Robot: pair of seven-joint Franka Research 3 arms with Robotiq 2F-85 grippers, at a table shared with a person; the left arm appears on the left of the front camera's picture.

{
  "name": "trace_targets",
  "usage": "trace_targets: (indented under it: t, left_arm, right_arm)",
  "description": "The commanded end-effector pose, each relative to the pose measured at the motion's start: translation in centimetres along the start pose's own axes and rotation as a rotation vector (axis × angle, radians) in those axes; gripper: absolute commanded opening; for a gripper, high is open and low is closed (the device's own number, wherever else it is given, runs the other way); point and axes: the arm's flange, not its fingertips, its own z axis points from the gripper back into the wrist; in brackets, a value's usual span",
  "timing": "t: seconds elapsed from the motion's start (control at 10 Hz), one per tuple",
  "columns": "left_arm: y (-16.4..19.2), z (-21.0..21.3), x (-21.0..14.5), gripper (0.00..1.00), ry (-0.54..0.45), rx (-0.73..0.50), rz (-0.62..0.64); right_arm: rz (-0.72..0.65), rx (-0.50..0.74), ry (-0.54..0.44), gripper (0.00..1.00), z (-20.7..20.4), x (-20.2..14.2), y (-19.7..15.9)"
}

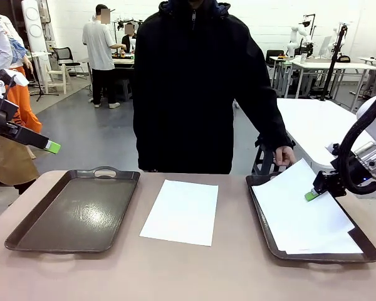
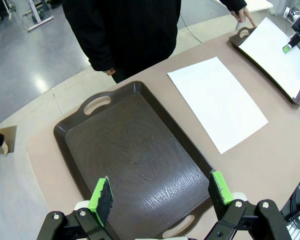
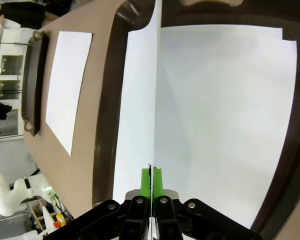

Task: Sort the A4 documents.
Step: Place the A4 Paper in the designated Handle tray.

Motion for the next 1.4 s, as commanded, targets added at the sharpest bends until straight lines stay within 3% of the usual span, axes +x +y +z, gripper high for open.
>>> trace_targets:
  t: [0.0,0.1,0.2,0.3,0.4,0.5,0.6,0.7,0.8,0.9,1.0,1.1,1.2,1.3]
  left_arm:
    - [0.2,-0.2,-0.1,1.0,-0.009,-0.006,0.004]
    - [0.2,-0.2,-0.1,1.0,-0.009,-0.006,0.004]
    - [0.2,-0.2,-0.1,1.0,-0.009,-0.006,0.004]
    - [0.2,-0.2,-0.1,1.0,-0.009,-0.006,0.004]
    - [0.2,-0.2,-0.1,1.0,-0.009,-0.006,0.004]
    - [0.2,-0.2,-0.1,1.0,-0.009,-0.006,0.004]
    - [0.2,-0.2,-0.1,1.0,-0.009,-0.006,0.004]
    - [0.2,-0.2,-0.1,1.0,-0.009,-0.006,0.004]
    - [0.2,-0.2,-0.1,1.0,-0.009,-0.006,0.004]
    - [0.2,-0.2,-0.1,1.0,-0.009,-0.006,0.004]
    - [0.2,-0.2,-0.1,1.0,-0.009,-0.006,0.004]
    - [0.2,-0.2,-0.1,1.0,-0.009,-0.006,0.004]
    - [0.2,-0.2,-0.1,1.0,-0.009,-0.006,0.004]
    - [0.2,-0.2,-0.1,1.0,-0.009,-0.006,0.004]
  right_arm:
    - [-0.032,-0.079,-0.005,0.01,0.0,-0.5,0.7]
    - [-0.039,-0.096,-0.01,0.2,0.0,-0.6,0.8]
    - [-0.042,-0.121,-0.012,0.2,0.1,-0.7,0.8]
    - [-0.044,-0.141,-0.009,0.39,0.2,-0.7,0.9]
    - [-0.046,-0.162,-0.001,0.24,0.3,-0.7,1.0]
    - [-0.04,-0.202,0.015,0.58,0.3,-0.7,1.1]
    - [-0.036,-0.258,0.024,0.43,0.5,-0.6,1.3]
    - [-0.037,-0.308,0.025,0.78,0.8,-0.5,1.5]
    - [-0.034,-0.333,0.023,0.63,1.1,-0.3,1.8]
    - [-0.034,-0.373,0.026,0.97,1.3,-0.2,1.9]
    - [-0.039,-0.401,0.022,0.63,1.6,-0.2,2.0]
    - [-0.043,-0.414,0.018,1.0,1.9,-0.2,2.1]
    - [-0.041,-0.42,0.016,0.82,2.0,-0.2,2.3]
    - [-0.043,-0.416,0.012,1.0,2.0,-0.1,2.4]
